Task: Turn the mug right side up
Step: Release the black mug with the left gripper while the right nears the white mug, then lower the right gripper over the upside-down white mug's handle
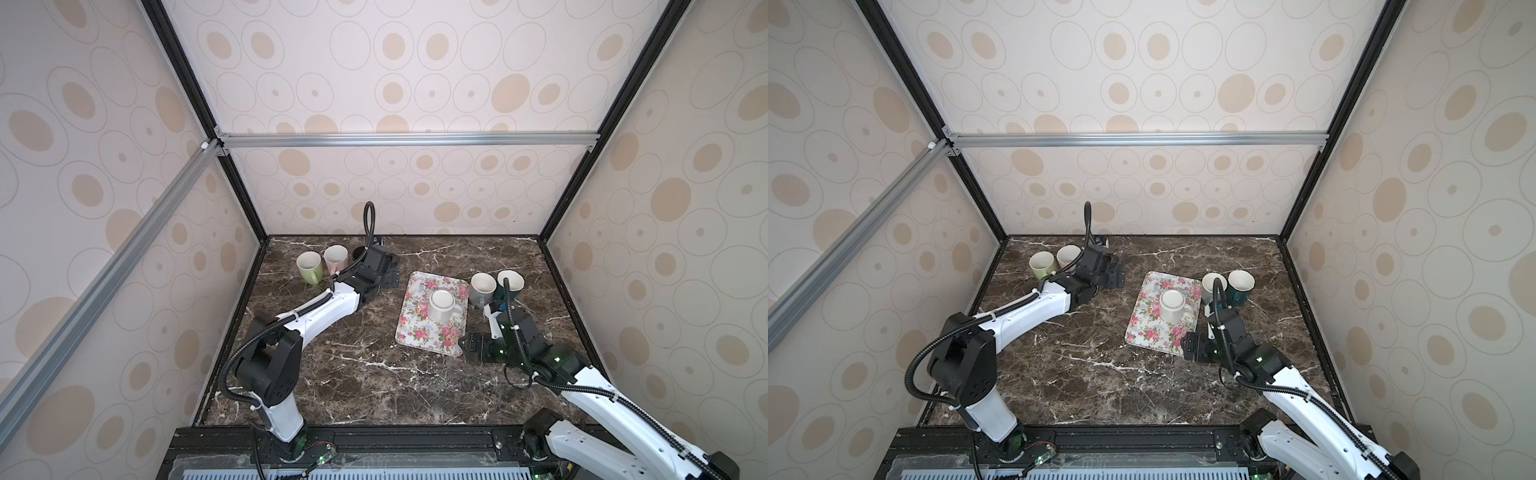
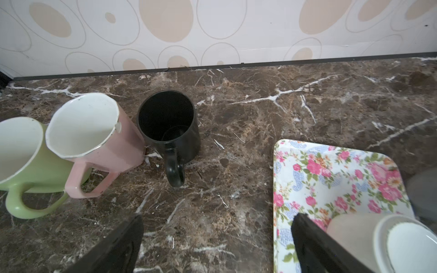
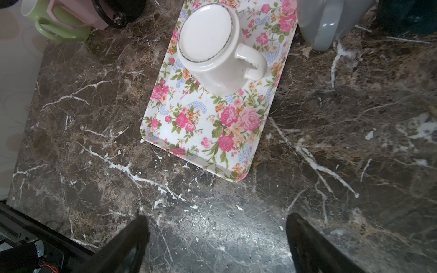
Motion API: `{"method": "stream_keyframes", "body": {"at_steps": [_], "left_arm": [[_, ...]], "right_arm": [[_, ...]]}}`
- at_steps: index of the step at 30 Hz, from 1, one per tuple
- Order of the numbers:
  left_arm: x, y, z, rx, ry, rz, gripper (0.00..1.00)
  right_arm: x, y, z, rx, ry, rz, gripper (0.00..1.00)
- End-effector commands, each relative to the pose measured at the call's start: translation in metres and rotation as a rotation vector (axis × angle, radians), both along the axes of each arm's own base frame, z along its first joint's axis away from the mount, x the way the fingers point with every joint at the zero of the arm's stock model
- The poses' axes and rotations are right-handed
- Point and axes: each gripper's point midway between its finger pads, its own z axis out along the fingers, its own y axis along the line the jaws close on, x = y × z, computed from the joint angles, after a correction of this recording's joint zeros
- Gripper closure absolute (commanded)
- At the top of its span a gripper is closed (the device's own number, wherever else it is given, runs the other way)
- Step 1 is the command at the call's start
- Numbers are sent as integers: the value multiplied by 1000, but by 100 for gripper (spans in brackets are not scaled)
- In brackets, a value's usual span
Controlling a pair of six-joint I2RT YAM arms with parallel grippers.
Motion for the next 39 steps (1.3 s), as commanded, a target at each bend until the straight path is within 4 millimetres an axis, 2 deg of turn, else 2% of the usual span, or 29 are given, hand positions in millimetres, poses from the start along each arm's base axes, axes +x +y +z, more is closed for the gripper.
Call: {"method": "stream_keyframes", "body": {"at_steps": [1,7,12,17,21,26,32,39], "left_arm": [[-12,-1,15,-55,-22,-17,2],[-39,7,27,-106,-60,-59,2],[-59,6,25,-148,-60,-122,2],[-73,9,25,-136,-57,-165,2],[-84,11,33,-149,-70,-197,2],[-98,12,43,-205,-94,-222,2],[-109,11,46,-269,-108,-240,2],[-110,9,39,-267,-92,-247,2]], "right_arm": [[7,-6,9,-57,-12,-8,6],[17,-3,5,-53,11,-45,6],[24,-7,-10,-99,44,-73,6],[36,-10,-16,-149,59,-93,6],[51,-2,-15,-144,55,-93,6],[68,16,-22,-138,87,-47,12],[88,24,-31,-180,101,-12,19],[107,28,-36,-211,80,27,25]]}}
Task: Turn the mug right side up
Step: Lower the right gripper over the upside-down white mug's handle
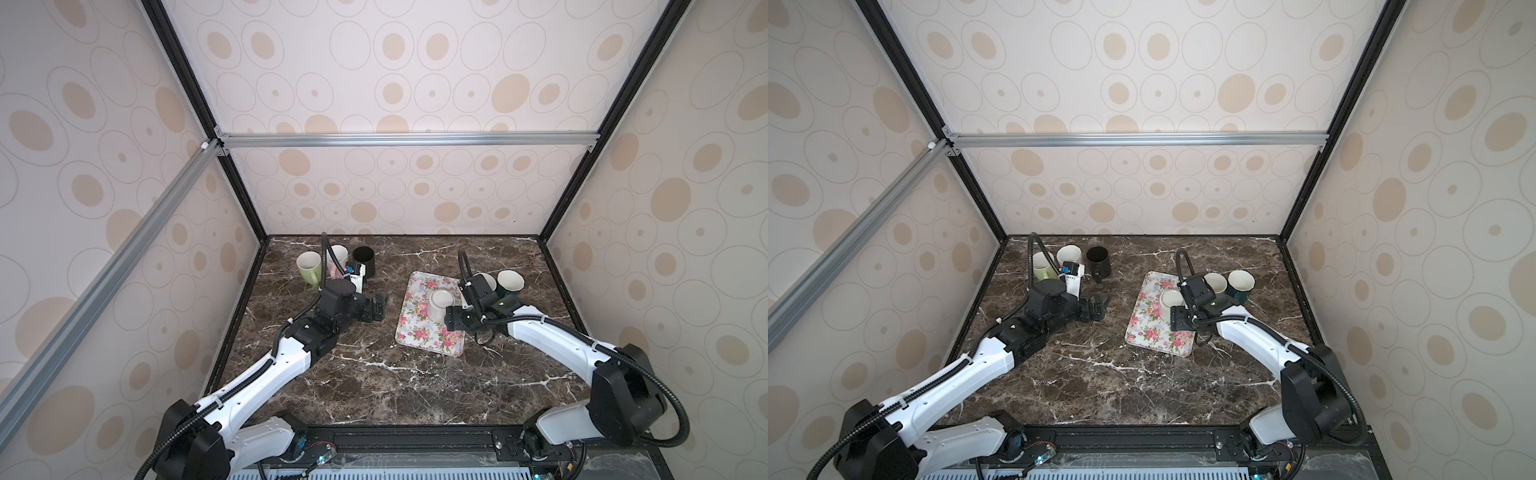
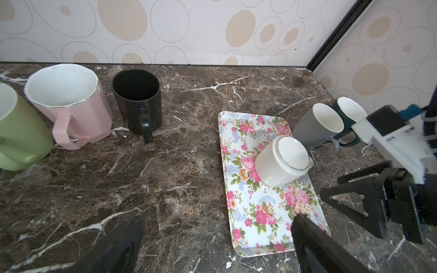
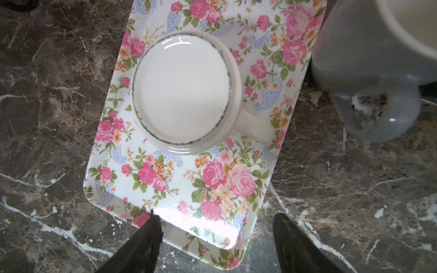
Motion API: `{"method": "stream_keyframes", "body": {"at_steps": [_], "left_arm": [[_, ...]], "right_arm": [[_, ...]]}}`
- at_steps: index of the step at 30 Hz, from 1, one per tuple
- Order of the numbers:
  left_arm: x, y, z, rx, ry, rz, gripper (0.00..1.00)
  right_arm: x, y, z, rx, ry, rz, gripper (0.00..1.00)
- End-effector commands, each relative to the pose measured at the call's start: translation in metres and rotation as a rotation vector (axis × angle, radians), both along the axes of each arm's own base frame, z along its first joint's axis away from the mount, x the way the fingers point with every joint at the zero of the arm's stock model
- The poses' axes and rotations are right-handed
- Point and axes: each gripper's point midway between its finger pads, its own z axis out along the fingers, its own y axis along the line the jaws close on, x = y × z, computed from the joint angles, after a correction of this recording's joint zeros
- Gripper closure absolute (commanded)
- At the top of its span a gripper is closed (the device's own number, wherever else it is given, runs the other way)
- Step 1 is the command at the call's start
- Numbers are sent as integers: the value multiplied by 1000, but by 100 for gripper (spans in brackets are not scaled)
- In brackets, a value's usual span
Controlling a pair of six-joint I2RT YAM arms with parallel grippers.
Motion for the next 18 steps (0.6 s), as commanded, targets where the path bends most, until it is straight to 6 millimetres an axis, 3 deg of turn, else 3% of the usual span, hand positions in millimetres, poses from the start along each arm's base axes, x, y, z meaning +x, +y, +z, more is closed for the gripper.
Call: {"method": "stream_keyframes", "body": {"at_steps": [1,18], "left_arm": [[1,-4,7,-32,-18,-8,2],[11,-18,3,-78,1,-26,2]], "right_arm": [[14,0,9,-14,-43,28,26],[43,16,8,-9,-95,146,32]]}}
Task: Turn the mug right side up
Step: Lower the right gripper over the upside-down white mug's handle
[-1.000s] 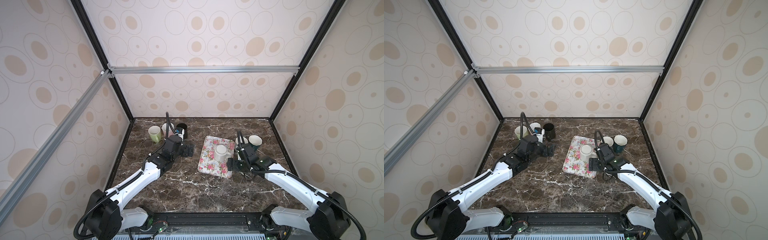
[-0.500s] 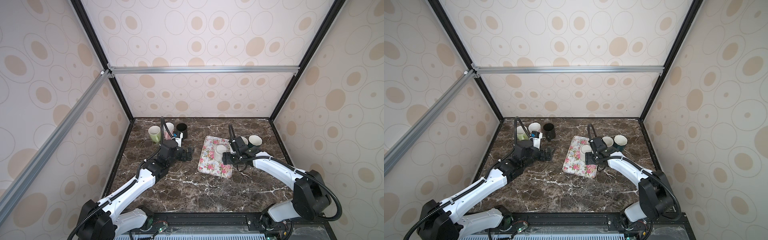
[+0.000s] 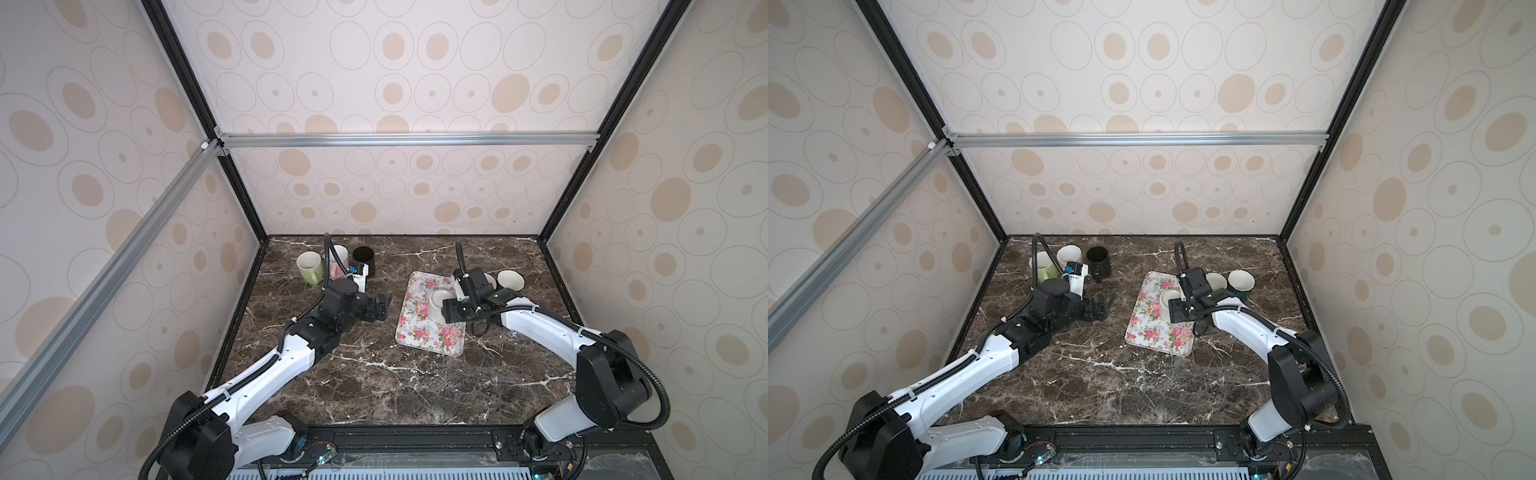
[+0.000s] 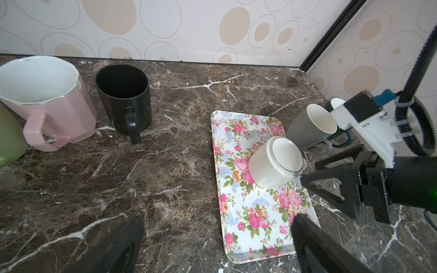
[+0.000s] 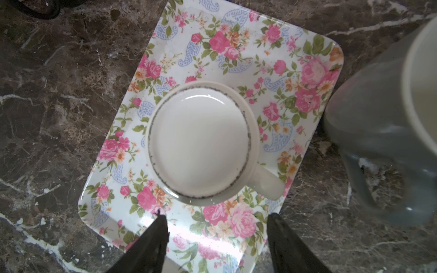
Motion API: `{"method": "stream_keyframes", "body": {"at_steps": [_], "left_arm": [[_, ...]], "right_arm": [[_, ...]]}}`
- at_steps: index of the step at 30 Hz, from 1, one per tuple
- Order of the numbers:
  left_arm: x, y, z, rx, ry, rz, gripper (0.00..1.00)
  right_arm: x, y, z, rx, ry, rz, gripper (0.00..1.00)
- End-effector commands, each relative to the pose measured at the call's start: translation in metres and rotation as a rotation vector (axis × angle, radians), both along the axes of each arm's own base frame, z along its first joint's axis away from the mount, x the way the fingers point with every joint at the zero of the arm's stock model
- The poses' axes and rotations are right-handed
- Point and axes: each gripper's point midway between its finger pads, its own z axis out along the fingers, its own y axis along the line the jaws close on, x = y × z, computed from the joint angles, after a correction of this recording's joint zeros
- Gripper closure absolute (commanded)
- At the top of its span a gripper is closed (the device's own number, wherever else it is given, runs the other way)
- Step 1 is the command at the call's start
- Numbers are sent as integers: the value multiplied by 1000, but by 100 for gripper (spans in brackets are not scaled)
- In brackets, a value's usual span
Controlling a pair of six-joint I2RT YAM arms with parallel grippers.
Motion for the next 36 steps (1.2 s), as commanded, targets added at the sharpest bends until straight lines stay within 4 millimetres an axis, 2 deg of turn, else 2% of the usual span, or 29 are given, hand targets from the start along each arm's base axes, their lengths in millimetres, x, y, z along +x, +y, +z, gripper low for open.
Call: {"method": "stream_keyframes", "body": {"at_steps": [1,11,20,28,36], "left_arm": [[4,-7,12,-39,-18,-9,2],[8,-7,10,-33,-9,3,2],[11,-11,9,-37,2,0,2],[14,-16,5,-44,18,-8,2],[17,-18,2,-43,26,-9,2]], "right_arm": [[12,6,7,3,-30,39,32],[16,8,-2,-24,-29,94,30],[23,1,-1,-63,-69,119,20],[28,3,-12,9,-27,139,22],[18,17,-12,100,8,172,25]]}}
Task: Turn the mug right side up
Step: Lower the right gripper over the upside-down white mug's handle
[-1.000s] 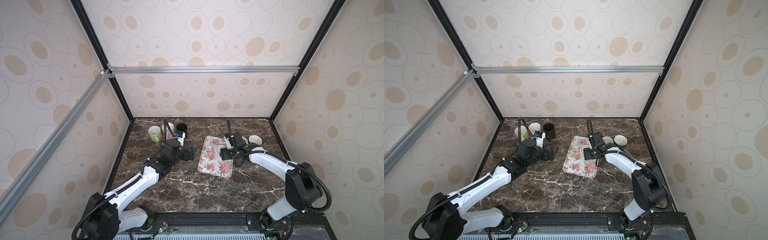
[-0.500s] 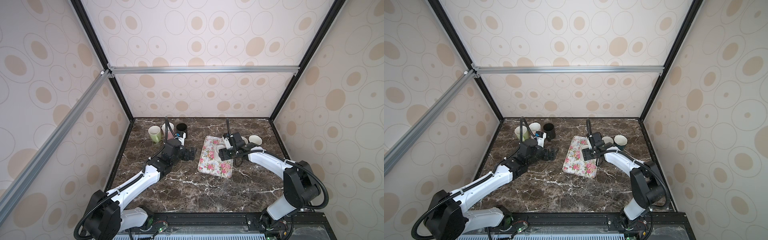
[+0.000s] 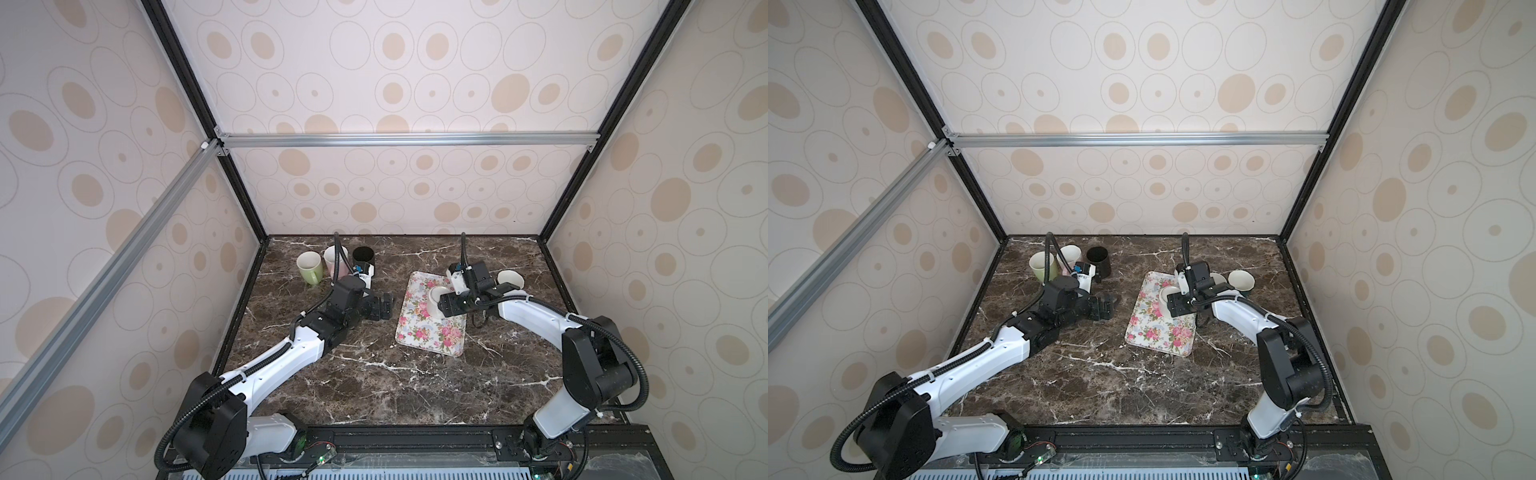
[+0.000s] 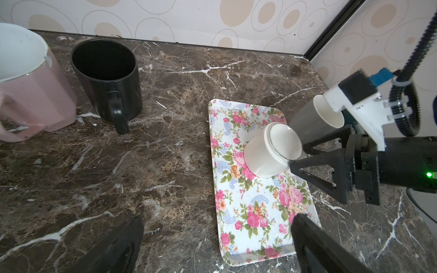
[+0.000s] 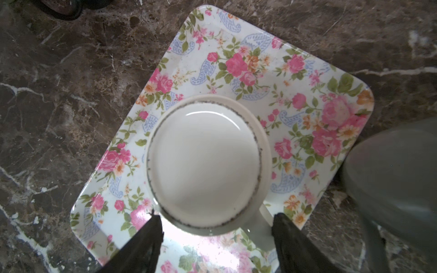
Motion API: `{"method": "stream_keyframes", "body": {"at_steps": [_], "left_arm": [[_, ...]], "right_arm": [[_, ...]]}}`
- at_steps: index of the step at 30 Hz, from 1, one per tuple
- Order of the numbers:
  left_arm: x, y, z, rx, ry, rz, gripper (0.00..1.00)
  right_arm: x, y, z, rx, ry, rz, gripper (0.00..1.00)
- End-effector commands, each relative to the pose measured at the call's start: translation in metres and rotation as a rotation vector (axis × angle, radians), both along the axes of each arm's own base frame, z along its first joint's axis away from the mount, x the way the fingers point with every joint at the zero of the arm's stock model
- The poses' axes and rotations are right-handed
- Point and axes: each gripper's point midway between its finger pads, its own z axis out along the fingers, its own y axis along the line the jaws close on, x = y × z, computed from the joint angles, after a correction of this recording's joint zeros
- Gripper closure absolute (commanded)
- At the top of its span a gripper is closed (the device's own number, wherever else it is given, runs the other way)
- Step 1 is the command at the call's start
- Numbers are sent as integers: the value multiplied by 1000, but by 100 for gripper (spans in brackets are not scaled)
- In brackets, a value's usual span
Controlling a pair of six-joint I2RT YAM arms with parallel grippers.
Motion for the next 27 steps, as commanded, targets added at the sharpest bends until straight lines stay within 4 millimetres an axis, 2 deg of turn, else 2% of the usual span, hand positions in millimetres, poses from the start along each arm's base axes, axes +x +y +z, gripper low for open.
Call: {"method": "stream_keyframes", "body": {"at_steps": [1,13,23,27], "left_arm": [[8,-7,21,-40,-39,-1,2],[7,-8,21,-48,-38,-2,2],[6,-6,23,-48,-41,2,2],[7,-7,20,-49,-35,2,2]], "right_arm": [[-8,8,-2,45,33,28,25],[-23,20,2,113,80,38,32],[-25,0,-1,-47,82,1,40],[-23,0,-2,-67,86,7,45]]}}
